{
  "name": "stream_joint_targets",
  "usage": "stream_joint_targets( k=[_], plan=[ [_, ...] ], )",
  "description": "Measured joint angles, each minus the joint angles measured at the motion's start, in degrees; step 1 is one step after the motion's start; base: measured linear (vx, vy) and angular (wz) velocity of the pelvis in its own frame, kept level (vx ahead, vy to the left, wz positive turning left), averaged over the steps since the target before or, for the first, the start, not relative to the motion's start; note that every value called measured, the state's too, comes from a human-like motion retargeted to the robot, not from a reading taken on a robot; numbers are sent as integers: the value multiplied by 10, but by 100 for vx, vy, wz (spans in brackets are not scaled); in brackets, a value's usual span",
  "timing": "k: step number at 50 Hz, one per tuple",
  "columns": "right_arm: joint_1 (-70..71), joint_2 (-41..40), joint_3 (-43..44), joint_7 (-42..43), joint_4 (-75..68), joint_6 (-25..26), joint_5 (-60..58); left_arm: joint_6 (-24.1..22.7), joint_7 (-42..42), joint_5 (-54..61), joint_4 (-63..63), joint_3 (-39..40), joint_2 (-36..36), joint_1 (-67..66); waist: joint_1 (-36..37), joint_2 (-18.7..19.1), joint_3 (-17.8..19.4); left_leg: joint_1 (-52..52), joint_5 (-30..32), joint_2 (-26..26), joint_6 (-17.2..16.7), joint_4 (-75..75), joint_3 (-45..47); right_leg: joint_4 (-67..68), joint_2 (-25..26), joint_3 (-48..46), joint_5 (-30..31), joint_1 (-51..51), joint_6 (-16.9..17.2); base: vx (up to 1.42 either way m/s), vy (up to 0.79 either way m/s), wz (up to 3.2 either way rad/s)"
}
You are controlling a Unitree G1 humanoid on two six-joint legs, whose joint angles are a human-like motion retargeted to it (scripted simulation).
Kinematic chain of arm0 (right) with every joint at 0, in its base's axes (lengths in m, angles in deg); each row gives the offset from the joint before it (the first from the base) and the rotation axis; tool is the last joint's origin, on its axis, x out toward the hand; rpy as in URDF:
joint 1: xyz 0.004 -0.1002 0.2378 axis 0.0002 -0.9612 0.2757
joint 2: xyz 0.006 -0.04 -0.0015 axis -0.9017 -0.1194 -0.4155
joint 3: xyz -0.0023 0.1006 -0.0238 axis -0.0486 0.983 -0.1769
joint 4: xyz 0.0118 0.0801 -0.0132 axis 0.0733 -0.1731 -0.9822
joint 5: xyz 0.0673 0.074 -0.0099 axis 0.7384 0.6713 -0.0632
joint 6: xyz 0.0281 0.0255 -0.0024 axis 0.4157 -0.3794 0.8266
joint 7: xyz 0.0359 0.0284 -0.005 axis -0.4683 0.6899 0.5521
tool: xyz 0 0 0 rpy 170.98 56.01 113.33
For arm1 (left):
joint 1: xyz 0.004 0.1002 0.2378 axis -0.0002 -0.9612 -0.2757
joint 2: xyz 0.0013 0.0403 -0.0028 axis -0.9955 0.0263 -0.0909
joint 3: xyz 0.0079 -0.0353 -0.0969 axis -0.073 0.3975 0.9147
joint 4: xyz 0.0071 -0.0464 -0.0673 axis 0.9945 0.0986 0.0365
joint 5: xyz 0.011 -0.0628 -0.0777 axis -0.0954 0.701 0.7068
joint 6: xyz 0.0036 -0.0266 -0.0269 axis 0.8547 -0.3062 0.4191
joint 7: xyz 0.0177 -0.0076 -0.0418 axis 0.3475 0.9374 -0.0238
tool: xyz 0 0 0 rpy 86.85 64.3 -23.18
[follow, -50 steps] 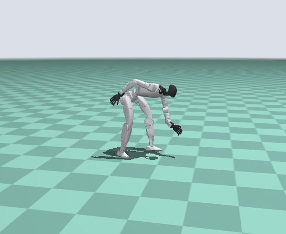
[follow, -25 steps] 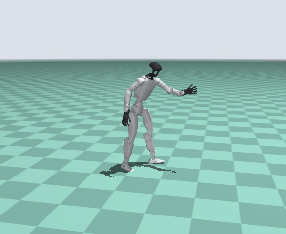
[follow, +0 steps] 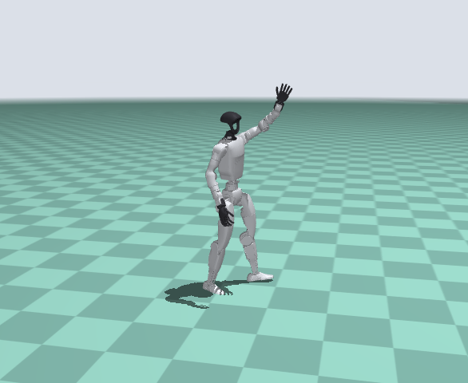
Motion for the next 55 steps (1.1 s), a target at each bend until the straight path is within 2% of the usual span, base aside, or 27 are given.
stream_joint_targets(
  k=[10,15,20,27,33,38,40,48,50,52,55],
  plan=[
    [2,6,6,-8,-9,1,0,20,29,1,58,-72,0,132,10,5,2,-4,1,7,-2,-2,2,-5,9,1,2,-3,2,0,0,0],
    [3,2,7,-9,-24,-2,-5,15,28,-35,60,-86,5,133,12,2,13,-11,0,6,-4,-2,-1,-7,9,-1,2,-8,2,0,0,0],
    [8,-5,2,-18,-33,-6,-14,-9,26,-80,5,-74,-2,80,12,-6,33,-21,0,3,-4,-2,-2,-4,6,0,4,-19,2,-2,5,1],
    [15,-7,8,-22,10,-3,-21,-59,28,-42,-133,7,-4,-61,7,-23,91,-45,-1,-4,2,-1,3,13,-5,9,6,-55,1,-6,10,-7],
    [27,-2,21,1,90,-7,-32,-79,-15,-67,-184,75,16,-171,-2,-40,176,-89,3,-3,0,-2,12,38,-7,26,9,-121,-8,-13,13,-19],
    [44,16,26,35,181,-24,-48,-92,-91,-109,-159,111,29,-237,-22,-61,271,-146,8,-2,-2,-3,21,52,-10,42,15,-194,-20,-16,16,-29],
    [34,28,25,47,227,-32,-57,-105,-115,-102,-146,123,36,-274,-33,-72,287,-188,13,0,1,-3,25,48,-9,51,24,-240,-29,-15,19,-43],
    [-59,78,16,113,398,-71,-66,-169,-135,-20,-124,131,42,-397,-85,-142,289,-403,41,4,25,-1,44,20,-6,102,83,-464,-99,-11,19,-53],
    [-68,77,-4,136,418,-110,-18,-174,-121,-17,-102,120,47,-392,-103,-163,289,-505,3,31,40,97,54,55,-13,113,80,-552,-117,-8,17,-41],
    [-70,63,-16,135,415,-146,11,-188,-106,-17,-82,110,39,-386,-116,-187,289,-602,-35,73,40,209,57,117,-12,125,62,-641,-123,-7,15,-54],
    [-78,55,-1,116,405,-144,29,-196,-104,10,-59,100,47,-367,-129,-204,289,-704,-47,92,42,277,61,201,-17,146,42,-762,-134,-4,13,-33]
  ],
)
